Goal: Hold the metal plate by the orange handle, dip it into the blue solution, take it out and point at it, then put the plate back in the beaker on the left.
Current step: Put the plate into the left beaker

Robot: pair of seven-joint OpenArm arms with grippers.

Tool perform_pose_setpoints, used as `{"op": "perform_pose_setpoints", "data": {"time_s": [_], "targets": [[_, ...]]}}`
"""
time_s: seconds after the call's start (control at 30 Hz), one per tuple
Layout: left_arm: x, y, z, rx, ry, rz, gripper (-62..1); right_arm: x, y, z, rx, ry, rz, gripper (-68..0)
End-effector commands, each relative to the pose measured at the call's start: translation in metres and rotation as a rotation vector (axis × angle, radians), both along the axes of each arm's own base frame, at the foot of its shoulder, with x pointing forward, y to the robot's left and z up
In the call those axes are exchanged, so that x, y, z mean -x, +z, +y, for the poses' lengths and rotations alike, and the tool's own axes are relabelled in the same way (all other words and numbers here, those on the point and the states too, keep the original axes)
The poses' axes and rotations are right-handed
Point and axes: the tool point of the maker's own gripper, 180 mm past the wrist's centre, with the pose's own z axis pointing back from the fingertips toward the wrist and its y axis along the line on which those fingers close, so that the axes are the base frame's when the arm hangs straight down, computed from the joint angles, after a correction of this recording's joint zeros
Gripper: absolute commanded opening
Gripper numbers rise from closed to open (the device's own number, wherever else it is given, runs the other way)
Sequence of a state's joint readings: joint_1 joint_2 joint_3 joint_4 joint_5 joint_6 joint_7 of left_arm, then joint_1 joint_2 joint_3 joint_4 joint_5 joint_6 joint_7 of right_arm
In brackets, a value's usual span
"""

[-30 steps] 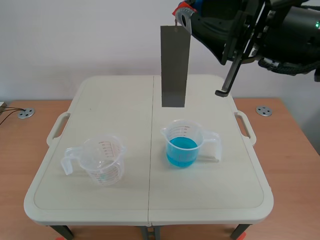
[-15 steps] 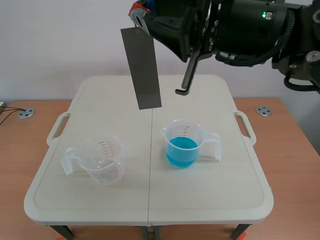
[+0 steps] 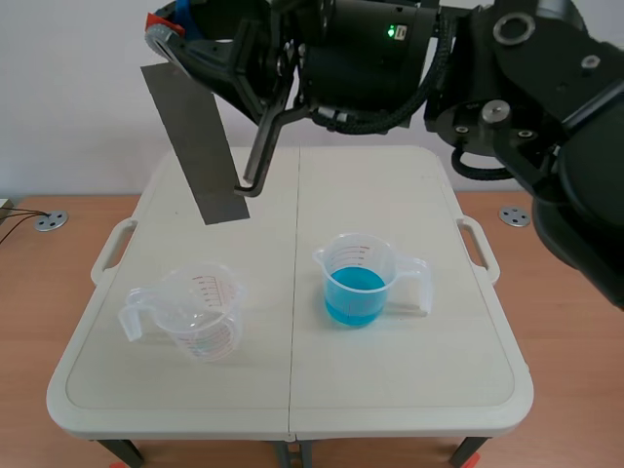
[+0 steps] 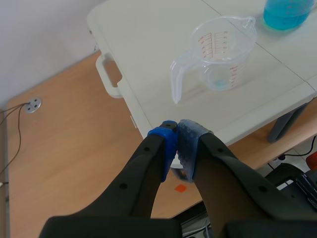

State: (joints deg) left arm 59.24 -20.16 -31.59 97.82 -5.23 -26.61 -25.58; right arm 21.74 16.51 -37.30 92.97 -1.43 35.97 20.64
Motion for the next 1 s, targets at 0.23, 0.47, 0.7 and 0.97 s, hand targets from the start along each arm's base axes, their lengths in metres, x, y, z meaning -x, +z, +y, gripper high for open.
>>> {"op": "perform_pose_setpoints", "data": {"time_s": [0.23,0.47,0.7,0.97], "targets": [[-0.002,0.008,-0.001,0.005,0.001,-0.028,-57.8,0.006,0.017,0.02,-0.048,0.031,-0.019,-66.3],[-0.001,0.007,-0.001,-0.006,-0.007,-0.023,-57.8,0.007,0.002,0.032,-0.027,0.042,0.023,-66.3],[-0.001,0.006,-0.001,-0.006,-0.007,-0.022,-57.8,0.004,-0.016,0.039,-0.008,0.046,0.076,-66.3],[-0.001,0.006,-0.001,-0.007,-0.006,-0.019,-57.8,0.003,-0.033,0.045,0.012,0.05,0.126,-66.3]]}}
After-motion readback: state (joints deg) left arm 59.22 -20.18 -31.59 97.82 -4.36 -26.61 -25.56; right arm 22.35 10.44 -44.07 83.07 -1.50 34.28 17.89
